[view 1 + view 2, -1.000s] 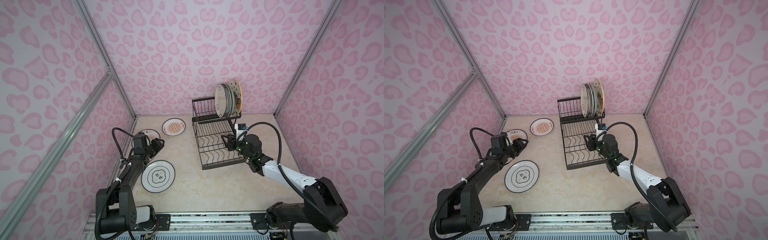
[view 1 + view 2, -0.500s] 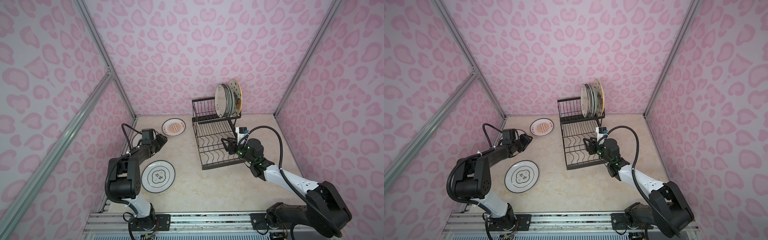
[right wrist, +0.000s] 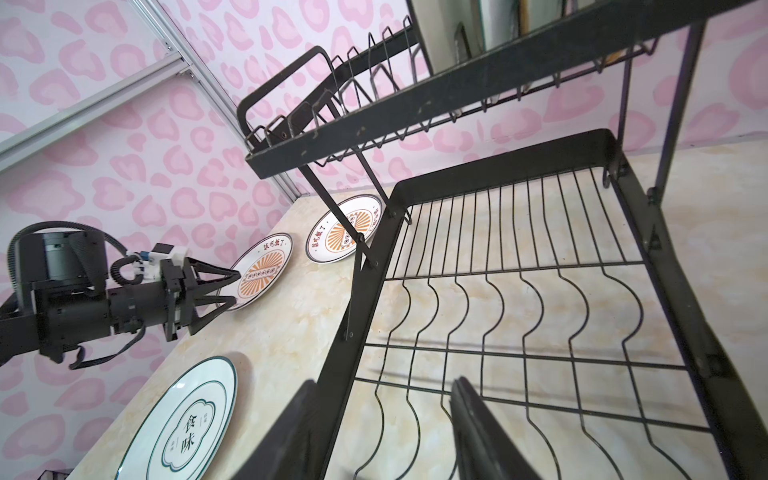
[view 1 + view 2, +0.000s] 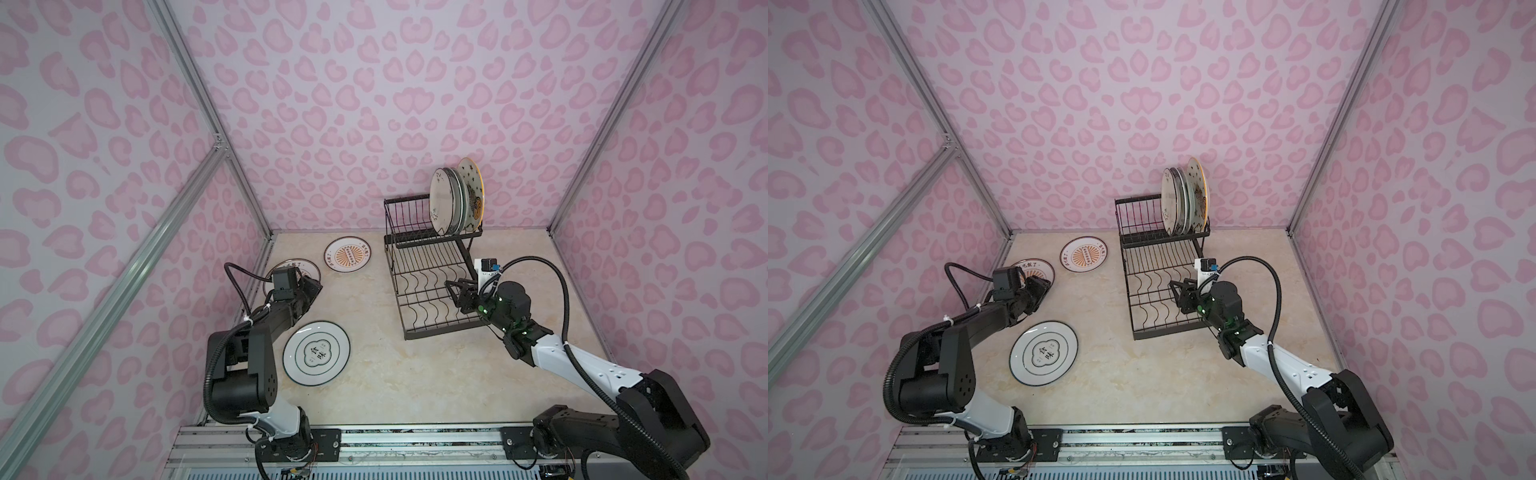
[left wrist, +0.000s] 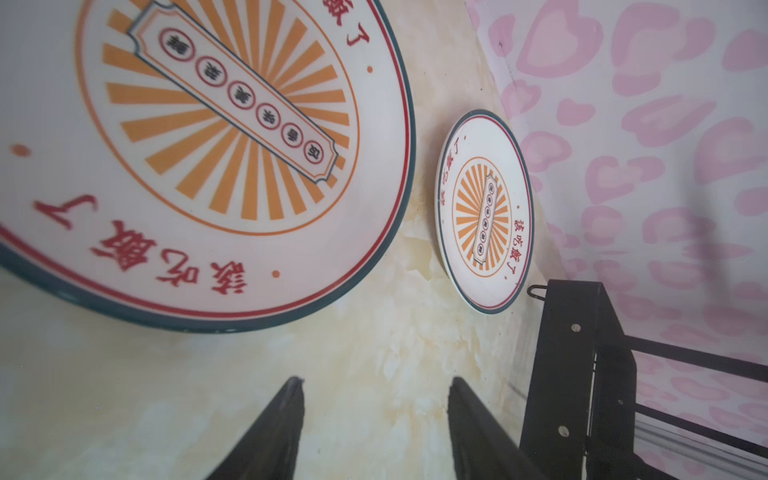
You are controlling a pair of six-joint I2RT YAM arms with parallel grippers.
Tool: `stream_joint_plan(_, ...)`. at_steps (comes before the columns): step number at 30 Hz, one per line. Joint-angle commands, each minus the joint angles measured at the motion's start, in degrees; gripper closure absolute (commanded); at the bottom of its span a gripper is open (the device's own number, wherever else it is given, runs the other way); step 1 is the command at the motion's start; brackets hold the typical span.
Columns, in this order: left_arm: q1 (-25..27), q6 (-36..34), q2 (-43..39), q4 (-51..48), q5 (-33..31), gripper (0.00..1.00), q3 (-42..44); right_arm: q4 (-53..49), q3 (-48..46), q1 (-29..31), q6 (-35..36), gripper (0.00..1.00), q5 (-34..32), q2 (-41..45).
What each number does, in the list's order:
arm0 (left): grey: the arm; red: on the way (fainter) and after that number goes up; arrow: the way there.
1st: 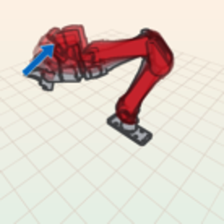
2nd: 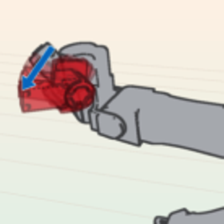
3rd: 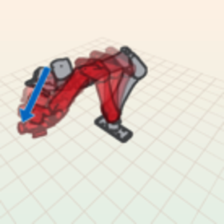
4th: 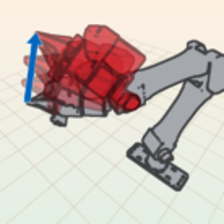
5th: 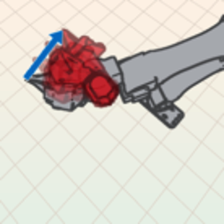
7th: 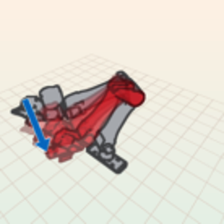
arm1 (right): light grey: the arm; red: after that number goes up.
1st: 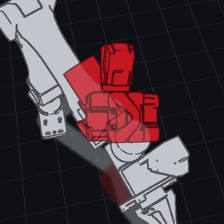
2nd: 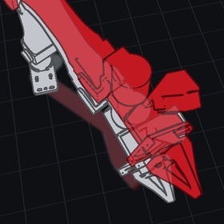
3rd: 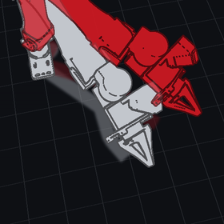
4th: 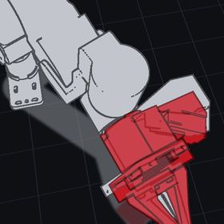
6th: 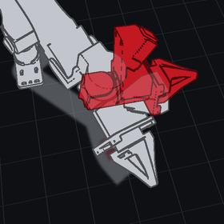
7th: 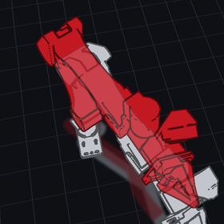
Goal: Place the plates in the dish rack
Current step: 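Open and withdraw the right gripper while the left gripper moves toward the sunburst plate, then lower the left gripper onto the rim of the orange sunburst plate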
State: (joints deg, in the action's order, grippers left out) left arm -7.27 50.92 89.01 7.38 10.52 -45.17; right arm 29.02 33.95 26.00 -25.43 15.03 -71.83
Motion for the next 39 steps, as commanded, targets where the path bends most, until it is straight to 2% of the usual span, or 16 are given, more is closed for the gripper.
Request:
stream_joint_plan(1,-1.99,0.15,-3.08,-0.58,0.35,0.42,2.22,0.96,-0.31,-0.23,-0.09,0.49,0.79,-0.22)
stream_joint_plan(8,-6.69,-0.55,-6.94,-2.21,1.41,0.42,5.47,1.84,-0.36,-0.33,-0.87,0.49,1.58,-0.84)
stream_joint_plan(19,-11.52,0.85,0.88,5.74,10.31,0.42,6.26,1.72,-0.20,-0.60,-1.73,0.49,1.78,-1.11)
stream_joint_plan(39,-14.00,1.60,9.08,8.59,7.50,0.44,2.56,0.96,-0.03,-1.07,-1.33,0.50,1.77,-0.90)
